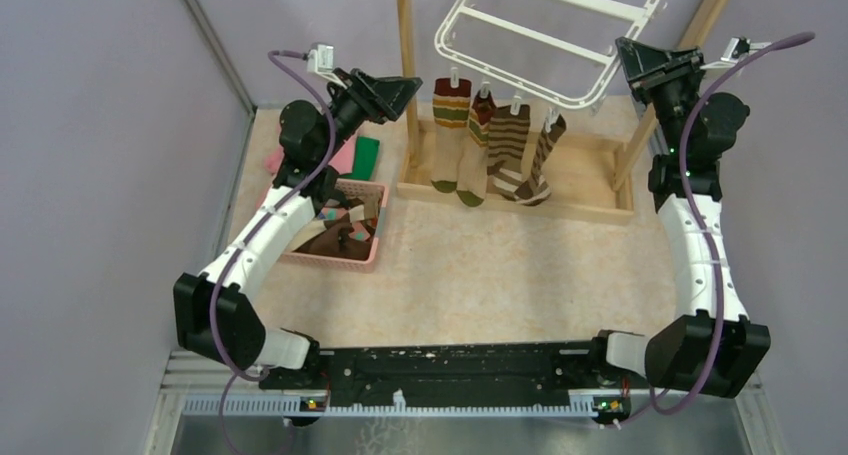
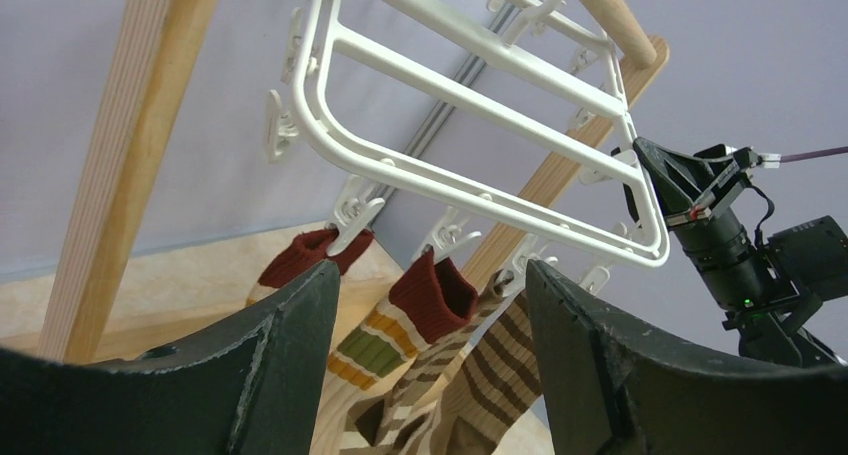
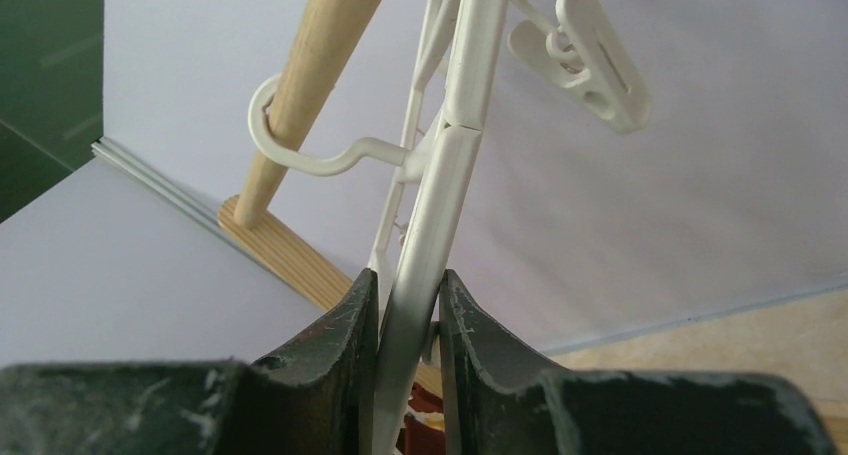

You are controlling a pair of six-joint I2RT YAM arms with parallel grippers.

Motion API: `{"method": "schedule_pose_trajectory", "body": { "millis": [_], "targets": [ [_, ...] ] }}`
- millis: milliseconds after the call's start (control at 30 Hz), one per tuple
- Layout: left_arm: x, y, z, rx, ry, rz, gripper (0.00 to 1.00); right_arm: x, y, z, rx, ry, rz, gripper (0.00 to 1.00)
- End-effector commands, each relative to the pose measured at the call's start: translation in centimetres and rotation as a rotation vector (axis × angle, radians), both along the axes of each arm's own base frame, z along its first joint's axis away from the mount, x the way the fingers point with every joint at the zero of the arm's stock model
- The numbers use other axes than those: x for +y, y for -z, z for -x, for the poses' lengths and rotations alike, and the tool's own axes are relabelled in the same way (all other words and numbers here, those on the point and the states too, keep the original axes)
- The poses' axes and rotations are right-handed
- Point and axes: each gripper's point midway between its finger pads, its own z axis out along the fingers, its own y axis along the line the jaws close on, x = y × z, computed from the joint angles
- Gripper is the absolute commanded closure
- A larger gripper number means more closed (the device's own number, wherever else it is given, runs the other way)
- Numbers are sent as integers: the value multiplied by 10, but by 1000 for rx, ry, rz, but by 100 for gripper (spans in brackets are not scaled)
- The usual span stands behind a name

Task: Clip the socks to the hanger
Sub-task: Rotate the hanger at the clothesline.

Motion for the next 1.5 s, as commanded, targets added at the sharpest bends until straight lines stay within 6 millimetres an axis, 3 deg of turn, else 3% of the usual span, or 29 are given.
{"method": "schedule_pose_trajectory", "body": {
  "millis": [0,433,933,1067,1467],
  "targets": [
    [4,-19,21,-82,13,0,26,30,-52,50,-201,-119,55,81],
    [10,-15,40,-92,9,-24,25,83,-41,67,-207,-232,69,76],
    [20,-17,54,-116,-26,-47,25,154,-31,66,-198,-364,83,69],
    [22,-17,56,-121,-32,-50,24,162,-28,63,-189,-374,90,68],
    [22,-13,61,-138,-28,-78,24,155,-29,64,-191,-322,123,59]
  ]
}}
